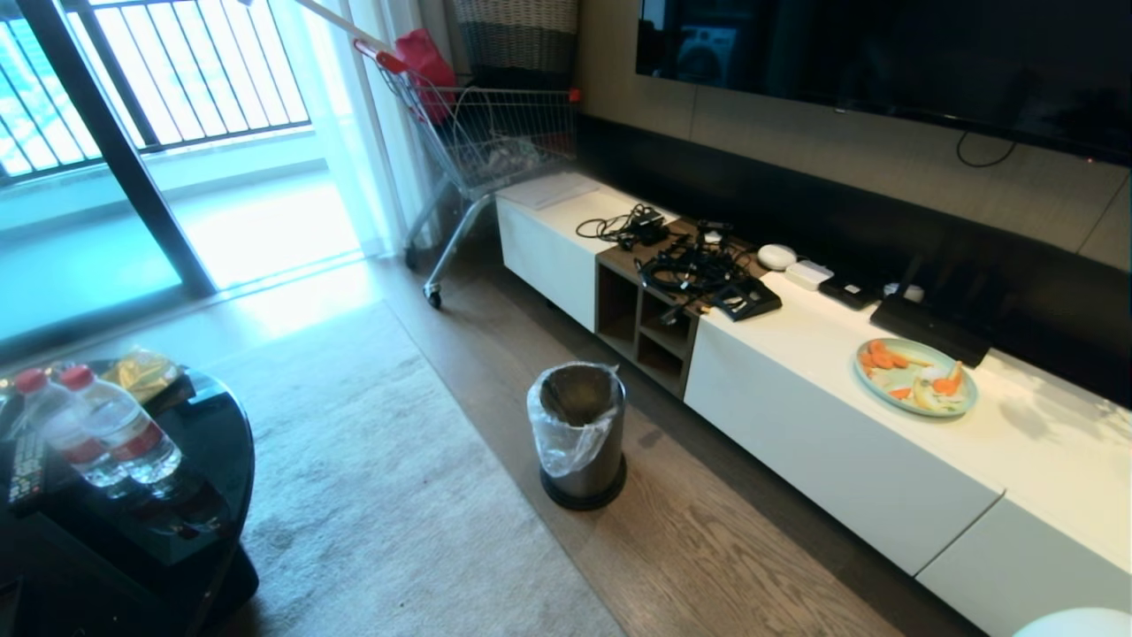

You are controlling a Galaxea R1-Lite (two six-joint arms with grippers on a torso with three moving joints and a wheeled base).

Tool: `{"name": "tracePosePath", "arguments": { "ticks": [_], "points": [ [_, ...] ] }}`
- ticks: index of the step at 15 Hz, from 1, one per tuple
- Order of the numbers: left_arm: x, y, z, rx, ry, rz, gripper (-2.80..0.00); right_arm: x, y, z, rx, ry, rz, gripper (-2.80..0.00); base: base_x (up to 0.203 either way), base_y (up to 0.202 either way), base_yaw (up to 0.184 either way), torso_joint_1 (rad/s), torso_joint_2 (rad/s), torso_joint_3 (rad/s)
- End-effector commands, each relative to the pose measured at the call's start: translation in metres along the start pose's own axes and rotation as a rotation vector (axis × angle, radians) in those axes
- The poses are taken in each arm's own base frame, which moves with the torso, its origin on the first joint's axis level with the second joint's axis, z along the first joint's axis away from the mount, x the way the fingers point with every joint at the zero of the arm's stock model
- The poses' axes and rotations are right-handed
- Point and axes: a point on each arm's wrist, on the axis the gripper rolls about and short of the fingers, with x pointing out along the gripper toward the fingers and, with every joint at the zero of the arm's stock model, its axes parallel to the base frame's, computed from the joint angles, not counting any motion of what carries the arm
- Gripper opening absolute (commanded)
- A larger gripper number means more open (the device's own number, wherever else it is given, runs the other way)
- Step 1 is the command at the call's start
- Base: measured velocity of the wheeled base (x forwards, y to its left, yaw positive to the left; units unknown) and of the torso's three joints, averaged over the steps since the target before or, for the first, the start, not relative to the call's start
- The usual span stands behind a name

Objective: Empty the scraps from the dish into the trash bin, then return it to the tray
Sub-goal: Put the bowl back to the table

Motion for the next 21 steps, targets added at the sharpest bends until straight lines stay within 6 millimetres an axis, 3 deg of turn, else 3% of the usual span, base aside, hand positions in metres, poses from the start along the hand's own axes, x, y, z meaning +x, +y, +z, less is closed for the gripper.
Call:
{"name": "tracePosePath", "arguments": {
  "ticks": [1, 4, 21],
  "points": [
    [0.0000, 0.0000, 0.0000, 0.000, -0.001, 0.001, -2.80, 0.0001, 0.0000, -0.0003, 0.000, 0.004, 0.001, -2.80, 0.000, 0.000, 0.000, 0.000, 0.00, 0.000],
    [0.0000, 0.0000, 0.0000, 0.000, -0.001, 0.001, -2.80, 0.0001, 0.0000, -0.0003, 0.000, 0.004, 0.001, -2.80, -0.003, 0.000, 0.032, 0.000, 0.00, 0.001],
    [0.0000, 0.0000, 0.0000, 0.000, -0.001, 0.001, -2.80, 0.0001, 0.0000, -0.0003, 0.012, 0.004, -0.001, -2.80, 0.000, -0.009, 0.167, 0.002, 0.00, 0.003]
  ]
}}
